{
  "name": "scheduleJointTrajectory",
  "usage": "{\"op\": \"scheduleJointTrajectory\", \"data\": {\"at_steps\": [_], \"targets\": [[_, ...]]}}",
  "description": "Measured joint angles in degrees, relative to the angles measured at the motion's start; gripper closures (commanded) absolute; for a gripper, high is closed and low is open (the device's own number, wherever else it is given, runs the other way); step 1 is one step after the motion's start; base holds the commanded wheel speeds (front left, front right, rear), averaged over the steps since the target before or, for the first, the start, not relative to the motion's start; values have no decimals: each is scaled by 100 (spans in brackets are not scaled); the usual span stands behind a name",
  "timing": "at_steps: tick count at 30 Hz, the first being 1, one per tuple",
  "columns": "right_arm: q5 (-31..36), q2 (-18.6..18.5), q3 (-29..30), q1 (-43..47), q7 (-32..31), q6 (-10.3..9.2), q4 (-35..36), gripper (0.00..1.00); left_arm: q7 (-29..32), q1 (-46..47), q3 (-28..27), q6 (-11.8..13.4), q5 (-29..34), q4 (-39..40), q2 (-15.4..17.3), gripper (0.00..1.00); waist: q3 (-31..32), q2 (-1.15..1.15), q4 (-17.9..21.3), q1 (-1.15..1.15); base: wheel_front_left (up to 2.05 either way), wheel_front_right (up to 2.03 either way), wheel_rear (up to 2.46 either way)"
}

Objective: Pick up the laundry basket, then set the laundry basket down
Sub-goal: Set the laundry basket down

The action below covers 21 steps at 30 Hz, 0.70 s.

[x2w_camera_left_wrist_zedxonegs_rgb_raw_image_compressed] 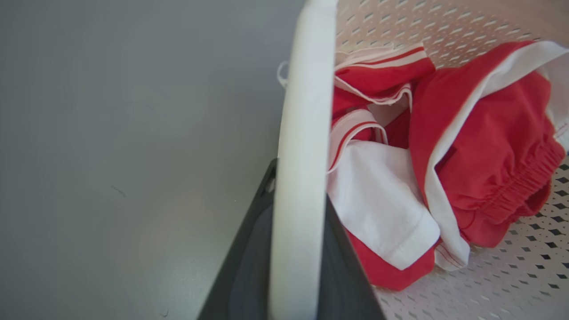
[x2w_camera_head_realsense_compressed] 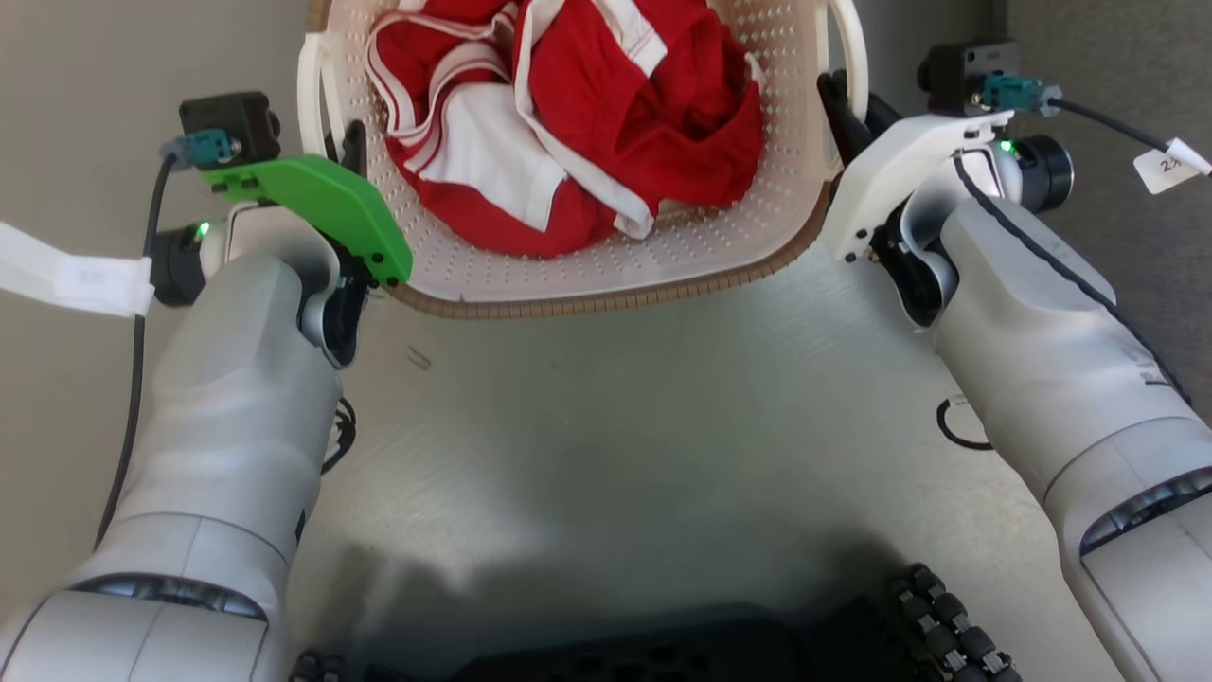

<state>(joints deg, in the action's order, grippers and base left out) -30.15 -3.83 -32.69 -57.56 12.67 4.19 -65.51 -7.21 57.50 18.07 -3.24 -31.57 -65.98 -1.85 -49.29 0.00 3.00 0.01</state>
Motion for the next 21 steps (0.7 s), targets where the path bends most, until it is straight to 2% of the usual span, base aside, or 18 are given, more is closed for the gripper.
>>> {"op": "scheduleJointTrajectory", "data": {"at_steps": [16,21], "targets": [[47,14,69,-304,93,-141,19,100,-194,367,59,-4,91,-135,36,100,-485,0,40,-1,0,0,0],[47,29,88,-303,97,-176,-18,100,-196,415,92,-76,110,-226,35,100,-569,0,67,-1,0,0,0]]}}
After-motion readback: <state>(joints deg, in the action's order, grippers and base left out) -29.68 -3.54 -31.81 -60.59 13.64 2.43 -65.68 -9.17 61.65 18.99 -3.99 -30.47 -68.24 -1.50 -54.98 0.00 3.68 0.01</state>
